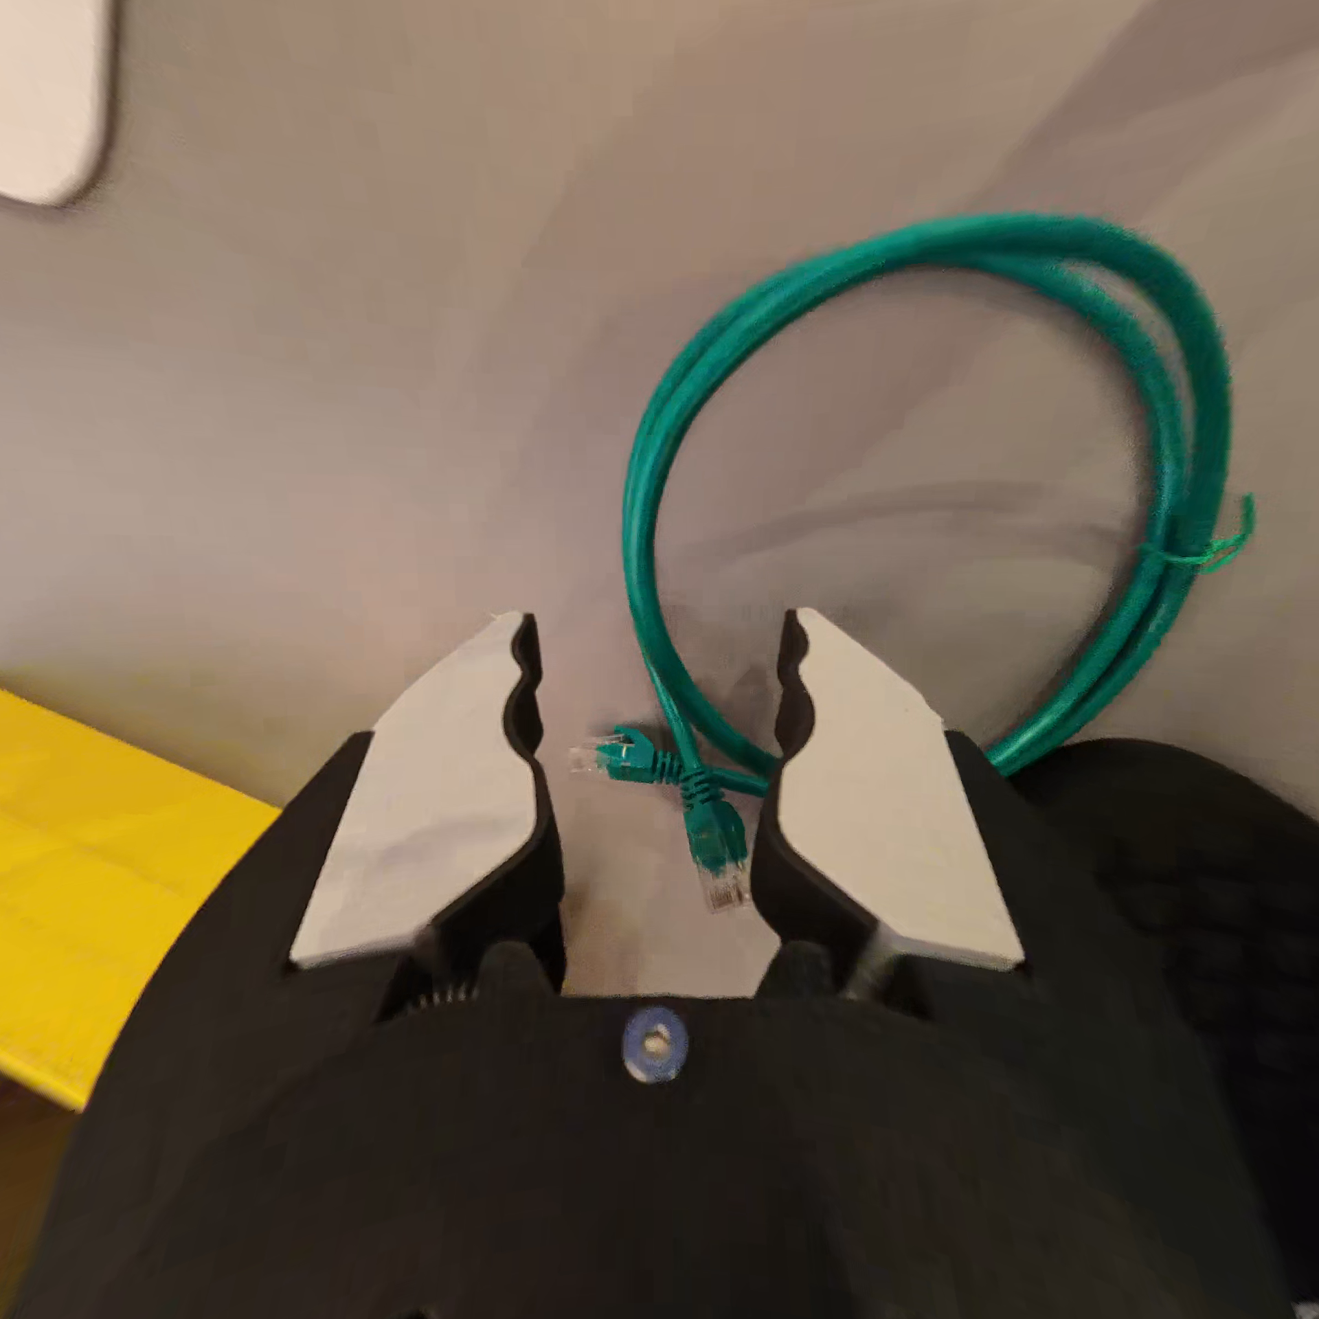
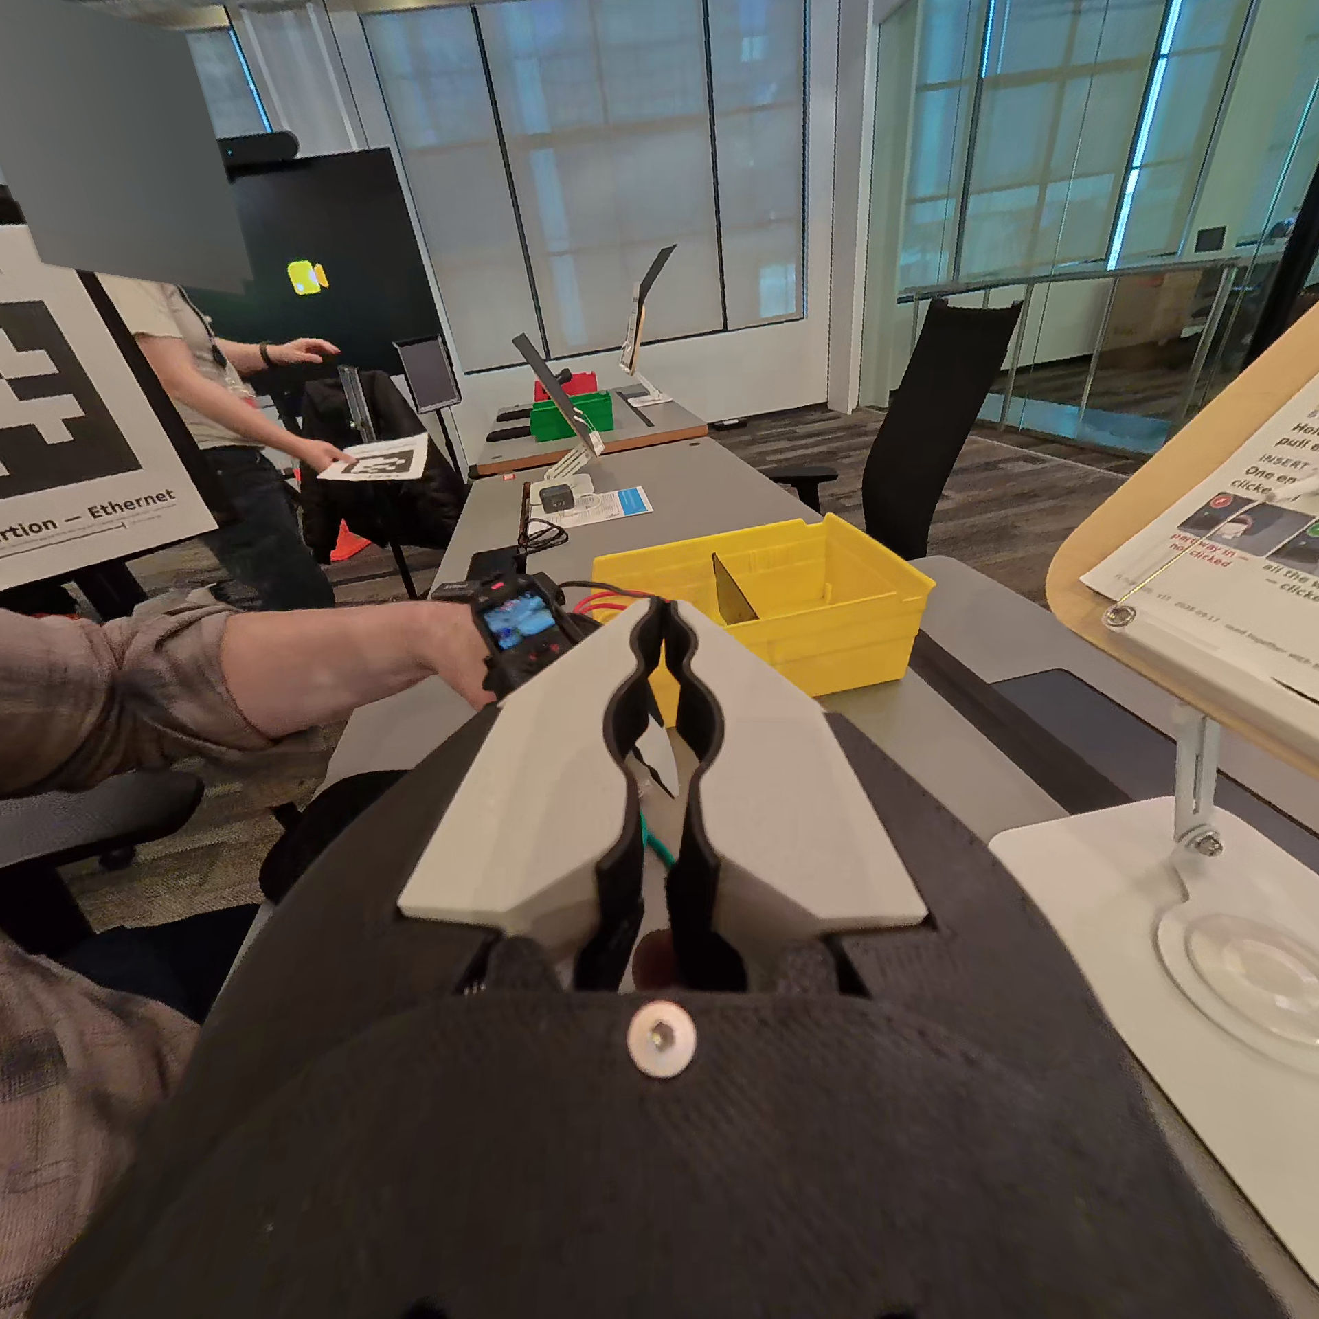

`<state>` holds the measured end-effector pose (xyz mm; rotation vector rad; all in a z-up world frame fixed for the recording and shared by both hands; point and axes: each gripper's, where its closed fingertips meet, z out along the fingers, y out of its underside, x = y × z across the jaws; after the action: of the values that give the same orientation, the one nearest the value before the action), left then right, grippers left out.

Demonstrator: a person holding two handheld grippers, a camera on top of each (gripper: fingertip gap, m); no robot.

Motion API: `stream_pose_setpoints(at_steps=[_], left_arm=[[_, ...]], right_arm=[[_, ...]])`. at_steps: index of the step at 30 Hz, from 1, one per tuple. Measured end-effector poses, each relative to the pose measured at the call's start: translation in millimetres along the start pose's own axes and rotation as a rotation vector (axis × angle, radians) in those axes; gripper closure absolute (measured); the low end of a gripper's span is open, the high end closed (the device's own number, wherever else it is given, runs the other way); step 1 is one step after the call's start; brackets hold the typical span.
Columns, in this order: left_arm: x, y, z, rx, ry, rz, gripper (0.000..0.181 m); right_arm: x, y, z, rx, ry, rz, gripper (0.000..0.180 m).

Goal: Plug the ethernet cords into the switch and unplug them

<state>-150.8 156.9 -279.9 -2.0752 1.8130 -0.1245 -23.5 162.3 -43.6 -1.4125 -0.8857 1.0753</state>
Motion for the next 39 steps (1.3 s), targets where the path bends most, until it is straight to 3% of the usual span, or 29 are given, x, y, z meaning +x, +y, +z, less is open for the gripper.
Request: stream_pose_setpoints(at_steps=[4, 9, 11, 16, 29, 34, 39], left_arm=[[3.9, 26.9, 18.3, -0.186, 0.094, -0.042, 0.122], [10.8, 23.6, 20.1, -0.161, 0.153, -0.109, 0.171], [11.4, 23.1, 20.3, -0.147, 0.145, -0.112, 0.174], [4.3, 20.7, 16.0, -0.128, 0.059, -0.085, 0.175], [5.2, -18.5, -16.0, -0.092, 0.085, 0.01, 0.175], [16.5, -25.7, 7.1, -0.101, 0.133, 0.059, 0.175], [14.2, -16.4, 9.5, -0.101, 0.091, -0.009, 0.146]], right_arm=[[-1.7, 6.2, -0.2, -0.015, -0.003, 0.002, 0.18], [-1.3, 16.8, 0.7, -0.034, -0.011, 0.007, 0.18], [-0.7, 21.3, 1.8, -0.041, -0.015, 0.014, 0.18], [-1.5, 29.1, 0.8, -0.058, -0.01, 0.013, 0.18], [-1.0, 46.7, 2.7, -0.09, 0.02, 0.018, 0.18], [-1.8, 52.4, 0.2, -0.1, 0.024, 0.02, 0.18], [-2.3, 56.0, -7.6, -0.102, 0.031, 0.019, 0.18]])
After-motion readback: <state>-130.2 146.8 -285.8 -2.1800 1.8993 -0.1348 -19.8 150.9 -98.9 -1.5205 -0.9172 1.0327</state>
